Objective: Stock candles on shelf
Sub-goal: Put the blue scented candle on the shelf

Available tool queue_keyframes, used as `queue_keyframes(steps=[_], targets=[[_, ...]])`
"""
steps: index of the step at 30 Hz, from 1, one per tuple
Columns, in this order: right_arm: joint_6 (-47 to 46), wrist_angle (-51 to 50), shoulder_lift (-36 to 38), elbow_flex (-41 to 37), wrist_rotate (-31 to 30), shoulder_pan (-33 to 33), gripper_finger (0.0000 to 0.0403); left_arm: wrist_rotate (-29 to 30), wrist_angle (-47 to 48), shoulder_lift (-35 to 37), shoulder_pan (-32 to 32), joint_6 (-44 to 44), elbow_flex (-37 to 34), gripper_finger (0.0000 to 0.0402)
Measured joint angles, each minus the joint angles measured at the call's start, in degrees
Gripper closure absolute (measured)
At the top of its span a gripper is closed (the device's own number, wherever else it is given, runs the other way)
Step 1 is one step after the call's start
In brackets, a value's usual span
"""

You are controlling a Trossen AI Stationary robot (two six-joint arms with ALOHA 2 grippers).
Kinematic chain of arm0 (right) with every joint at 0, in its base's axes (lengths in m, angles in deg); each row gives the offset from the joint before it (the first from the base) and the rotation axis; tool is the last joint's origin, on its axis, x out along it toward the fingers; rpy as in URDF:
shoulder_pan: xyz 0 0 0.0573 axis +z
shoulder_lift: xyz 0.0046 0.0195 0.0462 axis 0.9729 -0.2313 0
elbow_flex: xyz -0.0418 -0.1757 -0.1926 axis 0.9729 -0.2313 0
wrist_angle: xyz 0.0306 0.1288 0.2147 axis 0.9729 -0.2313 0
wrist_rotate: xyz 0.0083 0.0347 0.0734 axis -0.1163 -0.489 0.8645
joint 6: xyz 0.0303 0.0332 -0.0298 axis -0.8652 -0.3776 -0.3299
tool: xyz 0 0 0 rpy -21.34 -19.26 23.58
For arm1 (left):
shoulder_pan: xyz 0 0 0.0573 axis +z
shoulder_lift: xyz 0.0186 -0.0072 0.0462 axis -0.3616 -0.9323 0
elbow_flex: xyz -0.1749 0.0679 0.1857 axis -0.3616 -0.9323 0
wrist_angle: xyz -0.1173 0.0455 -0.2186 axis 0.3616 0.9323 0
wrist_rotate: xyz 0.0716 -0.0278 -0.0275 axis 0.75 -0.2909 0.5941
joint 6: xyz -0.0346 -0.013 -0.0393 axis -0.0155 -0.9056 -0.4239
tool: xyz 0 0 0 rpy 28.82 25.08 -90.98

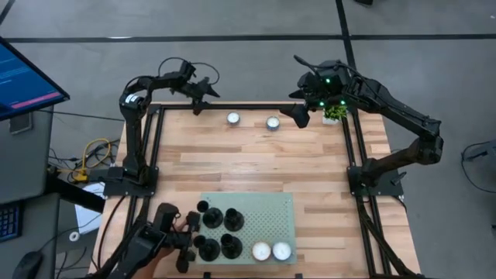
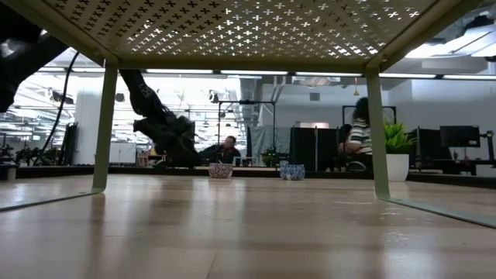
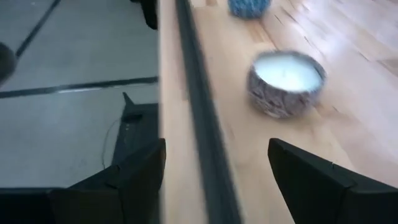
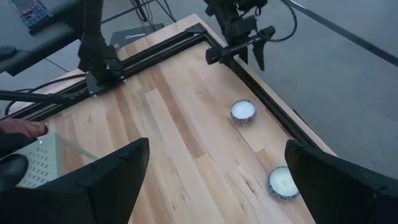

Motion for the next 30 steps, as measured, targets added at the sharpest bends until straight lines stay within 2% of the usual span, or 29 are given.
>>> queue_keyframes(steps=[3,7,17,25,30], targets=[[0.0,0.0,0.0,0.0,-0.1,0.4,0.0038,1.1,0.3,0.0,0.3,0.8,-3.8,0.0117],[0.0,0.1,0.0,0.0,-0.1,0.3,0.0038,-1.0,-1.5,0.2,1.2,3.3,-7.7,0.0117],[0.0,0.9,0.0,0.0,-2.9,0.2,0.0038,-2.3,-1.9,0.7,0.4,2.8,-8.0,0.0117],[0.0,0.6,-4.2,0.0,-2.7,0.9,0.0038,-1.9,-1.9,1.0,-0.2,2.9,-8.1,0.0117],[1.6,0.3,-7.6,0.0,-1.9,1.8,0.0038,-2.2,-1.6,3.8,0.1,3.9,-8.2,0.0117]])
